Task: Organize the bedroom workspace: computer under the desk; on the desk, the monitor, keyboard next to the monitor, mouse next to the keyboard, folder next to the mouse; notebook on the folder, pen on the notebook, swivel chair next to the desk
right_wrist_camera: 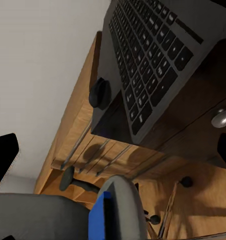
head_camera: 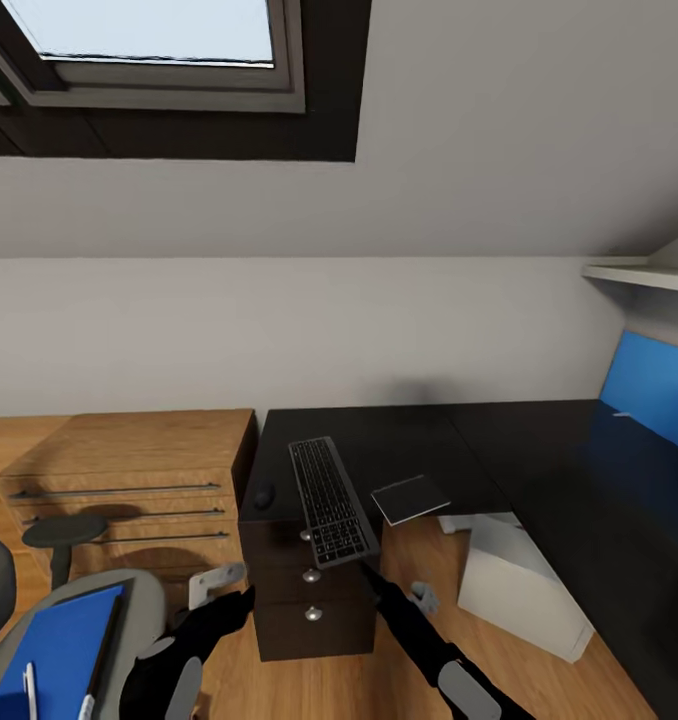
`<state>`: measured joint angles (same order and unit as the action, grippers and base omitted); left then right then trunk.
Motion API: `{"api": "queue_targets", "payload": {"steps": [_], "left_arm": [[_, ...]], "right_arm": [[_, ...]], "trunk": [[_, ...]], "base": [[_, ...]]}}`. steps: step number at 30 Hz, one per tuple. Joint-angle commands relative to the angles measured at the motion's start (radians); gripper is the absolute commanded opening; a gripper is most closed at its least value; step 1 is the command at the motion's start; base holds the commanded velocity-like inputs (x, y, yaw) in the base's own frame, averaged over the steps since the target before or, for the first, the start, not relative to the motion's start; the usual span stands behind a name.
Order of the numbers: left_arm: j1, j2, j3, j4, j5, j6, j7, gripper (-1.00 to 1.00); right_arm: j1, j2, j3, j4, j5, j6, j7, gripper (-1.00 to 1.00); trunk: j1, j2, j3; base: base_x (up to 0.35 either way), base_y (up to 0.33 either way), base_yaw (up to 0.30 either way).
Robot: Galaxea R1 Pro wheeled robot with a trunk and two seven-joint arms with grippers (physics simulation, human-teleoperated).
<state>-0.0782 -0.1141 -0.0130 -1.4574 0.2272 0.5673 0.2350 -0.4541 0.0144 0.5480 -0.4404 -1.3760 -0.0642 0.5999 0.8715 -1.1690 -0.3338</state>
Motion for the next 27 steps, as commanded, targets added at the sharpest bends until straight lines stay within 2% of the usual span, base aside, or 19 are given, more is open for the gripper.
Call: {"api": "queue_targets", "payload": {"steps": [1,10,20,27], "left_arm": [[-0.001,0.000,-0.009,-0.011,0.011,0.003,0.009,1.00],[0.000,0.000,-0.021,-0.026,0.011,0.003,0.009,1.00],[0.045,0.001,-0.041,-0.099,0.011,0.005,0.009,1.00],[0.055,0.001,-0.053,-0.116,0.011,0.005,0.009,1.00]], "right_arm": [[-0.001,-0.001,0.000,0.010,-0.017,0.009,0.019,1.00],[-0.002,-0.001,-0.028,0.066,-0.027,0.038,0.068,1.00],[-0.002,-0.001,-0.044,0.071,-0.026,0.042,0.073,1.00],[-0.002,0.001,-0.045,0.066,-0.024,0.039,0.074,1.00]], "trunk": [[0.004,-0.008,-0.004],[0.038,-0.071,-0.033],[0.077,-0.141,-0.064],[0.104,-0.190,-0.086]], "base": [[0.000,0.000,0.000],[0.000,0.000,0.000],[0.000,0.000,0.000],[0.000,0.000,0.000]]}}
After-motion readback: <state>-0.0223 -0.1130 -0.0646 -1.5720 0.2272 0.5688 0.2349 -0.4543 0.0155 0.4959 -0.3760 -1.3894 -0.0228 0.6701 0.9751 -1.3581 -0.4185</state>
